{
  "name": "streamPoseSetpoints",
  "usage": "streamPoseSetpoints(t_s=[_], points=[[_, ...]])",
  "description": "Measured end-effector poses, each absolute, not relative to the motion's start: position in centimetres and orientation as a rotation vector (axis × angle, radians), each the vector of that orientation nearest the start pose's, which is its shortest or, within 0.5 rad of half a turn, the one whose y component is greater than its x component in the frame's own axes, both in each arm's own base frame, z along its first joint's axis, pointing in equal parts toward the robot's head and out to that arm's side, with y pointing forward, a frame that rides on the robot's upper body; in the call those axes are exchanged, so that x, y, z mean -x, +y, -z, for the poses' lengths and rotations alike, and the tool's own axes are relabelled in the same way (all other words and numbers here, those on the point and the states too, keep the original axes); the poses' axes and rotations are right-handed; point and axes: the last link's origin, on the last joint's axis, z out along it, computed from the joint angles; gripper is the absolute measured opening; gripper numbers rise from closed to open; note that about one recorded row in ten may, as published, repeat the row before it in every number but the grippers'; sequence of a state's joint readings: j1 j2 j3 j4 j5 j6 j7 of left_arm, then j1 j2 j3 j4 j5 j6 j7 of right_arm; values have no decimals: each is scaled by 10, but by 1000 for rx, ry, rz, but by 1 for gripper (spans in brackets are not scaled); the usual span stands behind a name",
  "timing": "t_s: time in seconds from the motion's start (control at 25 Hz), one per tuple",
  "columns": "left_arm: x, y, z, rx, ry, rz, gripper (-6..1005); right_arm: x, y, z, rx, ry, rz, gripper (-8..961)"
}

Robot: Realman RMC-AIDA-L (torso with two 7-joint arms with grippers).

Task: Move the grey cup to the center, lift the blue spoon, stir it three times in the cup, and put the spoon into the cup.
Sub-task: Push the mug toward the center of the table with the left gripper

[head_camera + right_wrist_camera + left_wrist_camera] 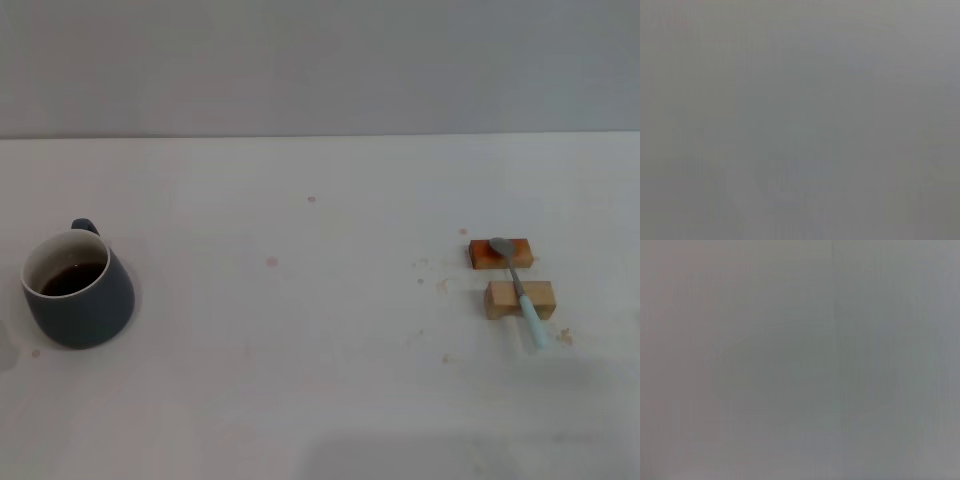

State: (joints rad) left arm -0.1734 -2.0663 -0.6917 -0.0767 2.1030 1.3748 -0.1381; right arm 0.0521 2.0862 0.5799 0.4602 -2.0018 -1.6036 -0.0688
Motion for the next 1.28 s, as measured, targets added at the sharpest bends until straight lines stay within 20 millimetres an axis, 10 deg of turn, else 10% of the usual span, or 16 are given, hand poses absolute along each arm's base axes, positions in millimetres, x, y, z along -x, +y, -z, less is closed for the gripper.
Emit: streamPoseSetpoints(t_s=[1.28], points=[[396, 245, -3, 1533, -526, 449, -2, -324, 205, 7, 1258, 453, -842, 752]])
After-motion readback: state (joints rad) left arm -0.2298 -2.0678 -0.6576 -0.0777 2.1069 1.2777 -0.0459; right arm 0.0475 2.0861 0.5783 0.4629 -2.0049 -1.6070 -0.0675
